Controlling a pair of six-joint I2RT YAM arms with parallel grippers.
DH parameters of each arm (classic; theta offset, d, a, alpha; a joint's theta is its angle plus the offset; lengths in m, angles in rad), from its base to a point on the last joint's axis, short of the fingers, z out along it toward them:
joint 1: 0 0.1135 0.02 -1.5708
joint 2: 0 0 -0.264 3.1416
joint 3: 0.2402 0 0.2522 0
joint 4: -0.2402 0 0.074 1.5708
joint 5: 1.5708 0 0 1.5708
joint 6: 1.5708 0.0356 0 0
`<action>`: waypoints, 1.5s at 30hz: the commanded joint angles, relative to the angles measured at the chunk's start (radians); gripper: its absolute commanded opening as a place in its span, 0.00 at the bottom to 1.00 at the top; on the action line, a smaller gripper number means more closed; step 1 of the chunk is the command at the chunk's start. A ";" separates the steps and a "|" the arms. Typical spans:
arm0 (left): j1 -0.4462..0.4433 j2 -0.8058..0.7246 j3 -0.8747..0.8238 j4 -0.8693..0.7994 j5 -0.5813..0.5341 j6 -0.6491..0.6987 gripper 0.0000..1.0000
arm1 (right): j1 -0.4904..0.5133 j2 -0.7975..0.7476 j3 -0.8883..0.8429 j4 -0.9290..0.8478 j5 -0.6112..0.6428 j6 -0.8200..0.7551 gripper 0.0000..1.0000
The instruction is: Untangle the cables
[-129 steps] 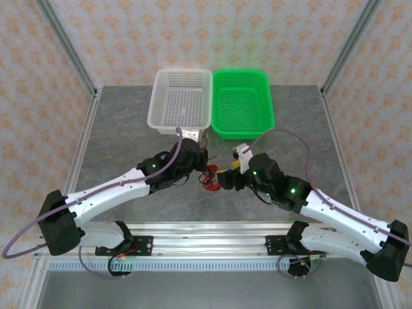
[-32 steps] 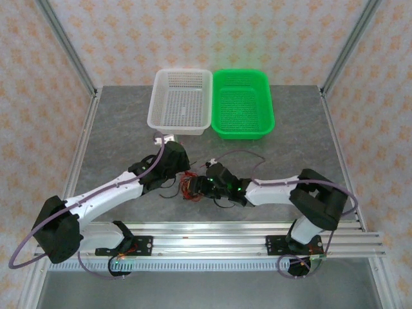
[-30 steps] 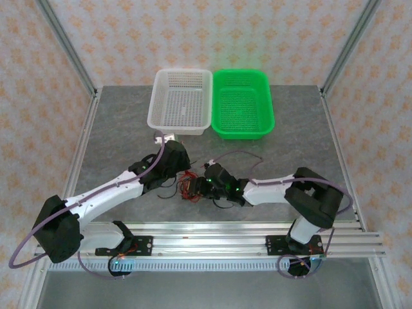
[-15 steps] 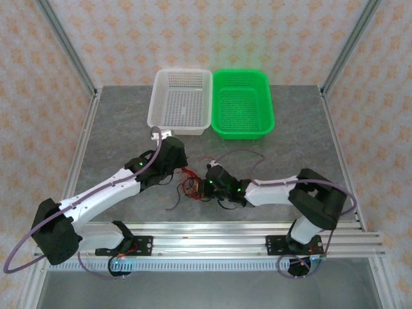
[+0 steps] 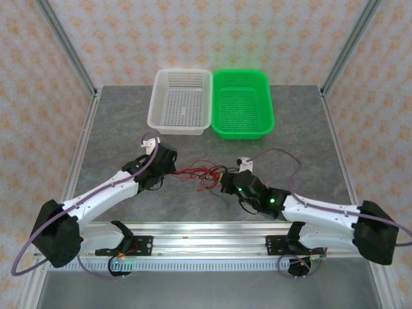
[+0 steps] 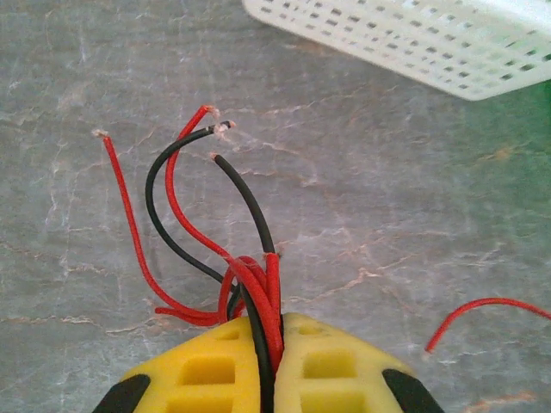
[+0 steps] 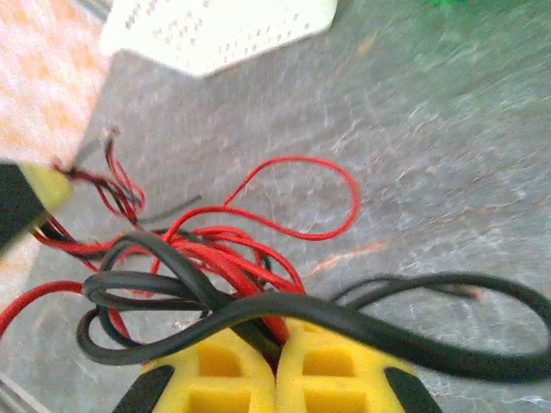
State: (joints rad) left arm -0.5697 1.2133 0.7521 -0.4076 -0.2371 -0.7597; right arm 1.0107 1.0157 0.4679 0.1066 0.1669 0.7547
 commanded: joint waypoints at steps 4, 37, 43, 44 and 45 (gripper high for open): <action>0.021 0.065 -0.049 0.053 0.014 0.004 0.01 | -0.057 -0.114 -0.072 -0.095 0.170 0.192 0.03; 0.001 -0.198 0.076 -0.064 0.058 0.079 0.74 | -0.168 -0.077 0.093 -0.352 -0.058 0.060 0.51; -0.069 -0.173 0.086 -0.040 0.097 0.043 0.31 | -0.044 0.205 0.261 -0.324 -0.073 0.052 0.51; -0.088 -0.159 0.076 -0.016 0.103 0.031 0.21 | -0.030 0.251 0.294 -0.336 -0.055 0.048 0.49; -0.111 -0.140 0.065 0.021 0.112 0.019 0.11 | -0.018 0.296 0.325 -0.344 -0.042 0.043 0.47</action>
State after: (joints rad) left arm -0.6445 1.0386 0.8314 -0.4095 -0.1364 -0.7238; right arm 0.9638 1.2385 0.7170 -0.2237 0.1085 0.8230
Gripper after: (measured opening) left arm 0.160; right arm 0.479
